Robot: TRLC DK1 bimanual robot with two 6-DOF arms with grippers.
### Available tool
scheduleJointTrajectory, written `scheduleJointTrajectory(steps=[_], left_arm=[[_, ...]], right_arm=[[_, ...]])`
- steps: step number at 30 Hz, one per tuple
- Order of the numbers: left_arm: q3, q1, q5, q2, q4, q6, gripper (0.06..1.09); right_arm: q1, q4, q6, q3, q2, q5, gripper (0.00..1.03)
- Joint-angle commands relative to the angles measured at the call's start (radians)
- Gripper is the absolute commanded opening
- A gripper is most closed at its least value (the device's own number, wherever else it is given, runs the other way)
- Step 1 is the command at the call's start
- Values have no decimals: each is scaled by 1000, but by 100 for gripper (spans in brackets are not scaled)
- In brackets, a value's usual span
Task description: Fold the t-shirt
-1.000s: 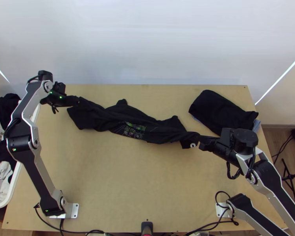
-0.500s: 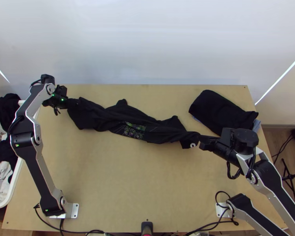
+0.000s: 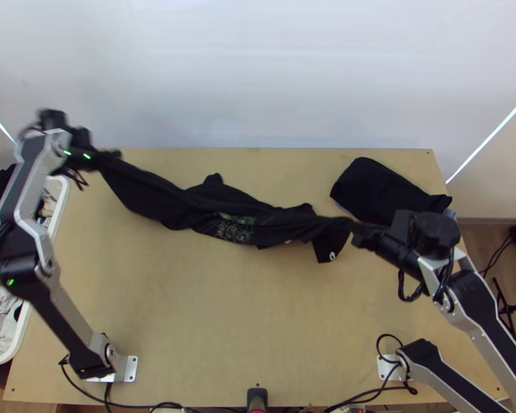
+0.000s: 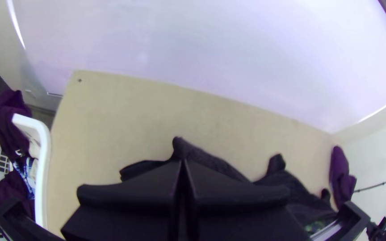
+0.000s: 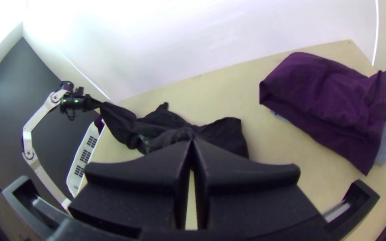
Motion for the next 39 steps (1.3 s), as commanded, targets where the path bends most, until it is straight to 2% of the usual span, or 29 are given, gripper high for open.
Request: scheduleJointTrajectory(steps=[1,9,11,16,20,23,26,29,34,39], left_arm=[[76,63,1,-209,16,-233,9],[216,178,-25,-225,50,-504,9],[241,178,-53,-232,50,-507,9],[248,172,-55,-332,60,-493,9],[239,166,-51,-438,65,-498,9],[184,166,-44,-533,65,-490,9],[73,166,-27,-633,65,-484,9],[-83,155,-12,-730,77,-455,9],[-491,0,-19,-881,77,-291,9],[-821,-118,-68,-934,46,-148,9]], right_arm=[[-96,26,16,148,95,11,3],[-185,13,71,587,416,74,3],[-189,-34,72,753,511,103,3],[-178,-158,69,1182,703,144,3],[-142,-177,60,1343,721,151,3],[-91,-195,39,1280,626,141,3],[-48,-197,6,1099,477,135,3],[-27,-197,13,874,339,132,3],[-2,-195,25,498,152,129,3],[-1,-195,52,259,58,101,3]])
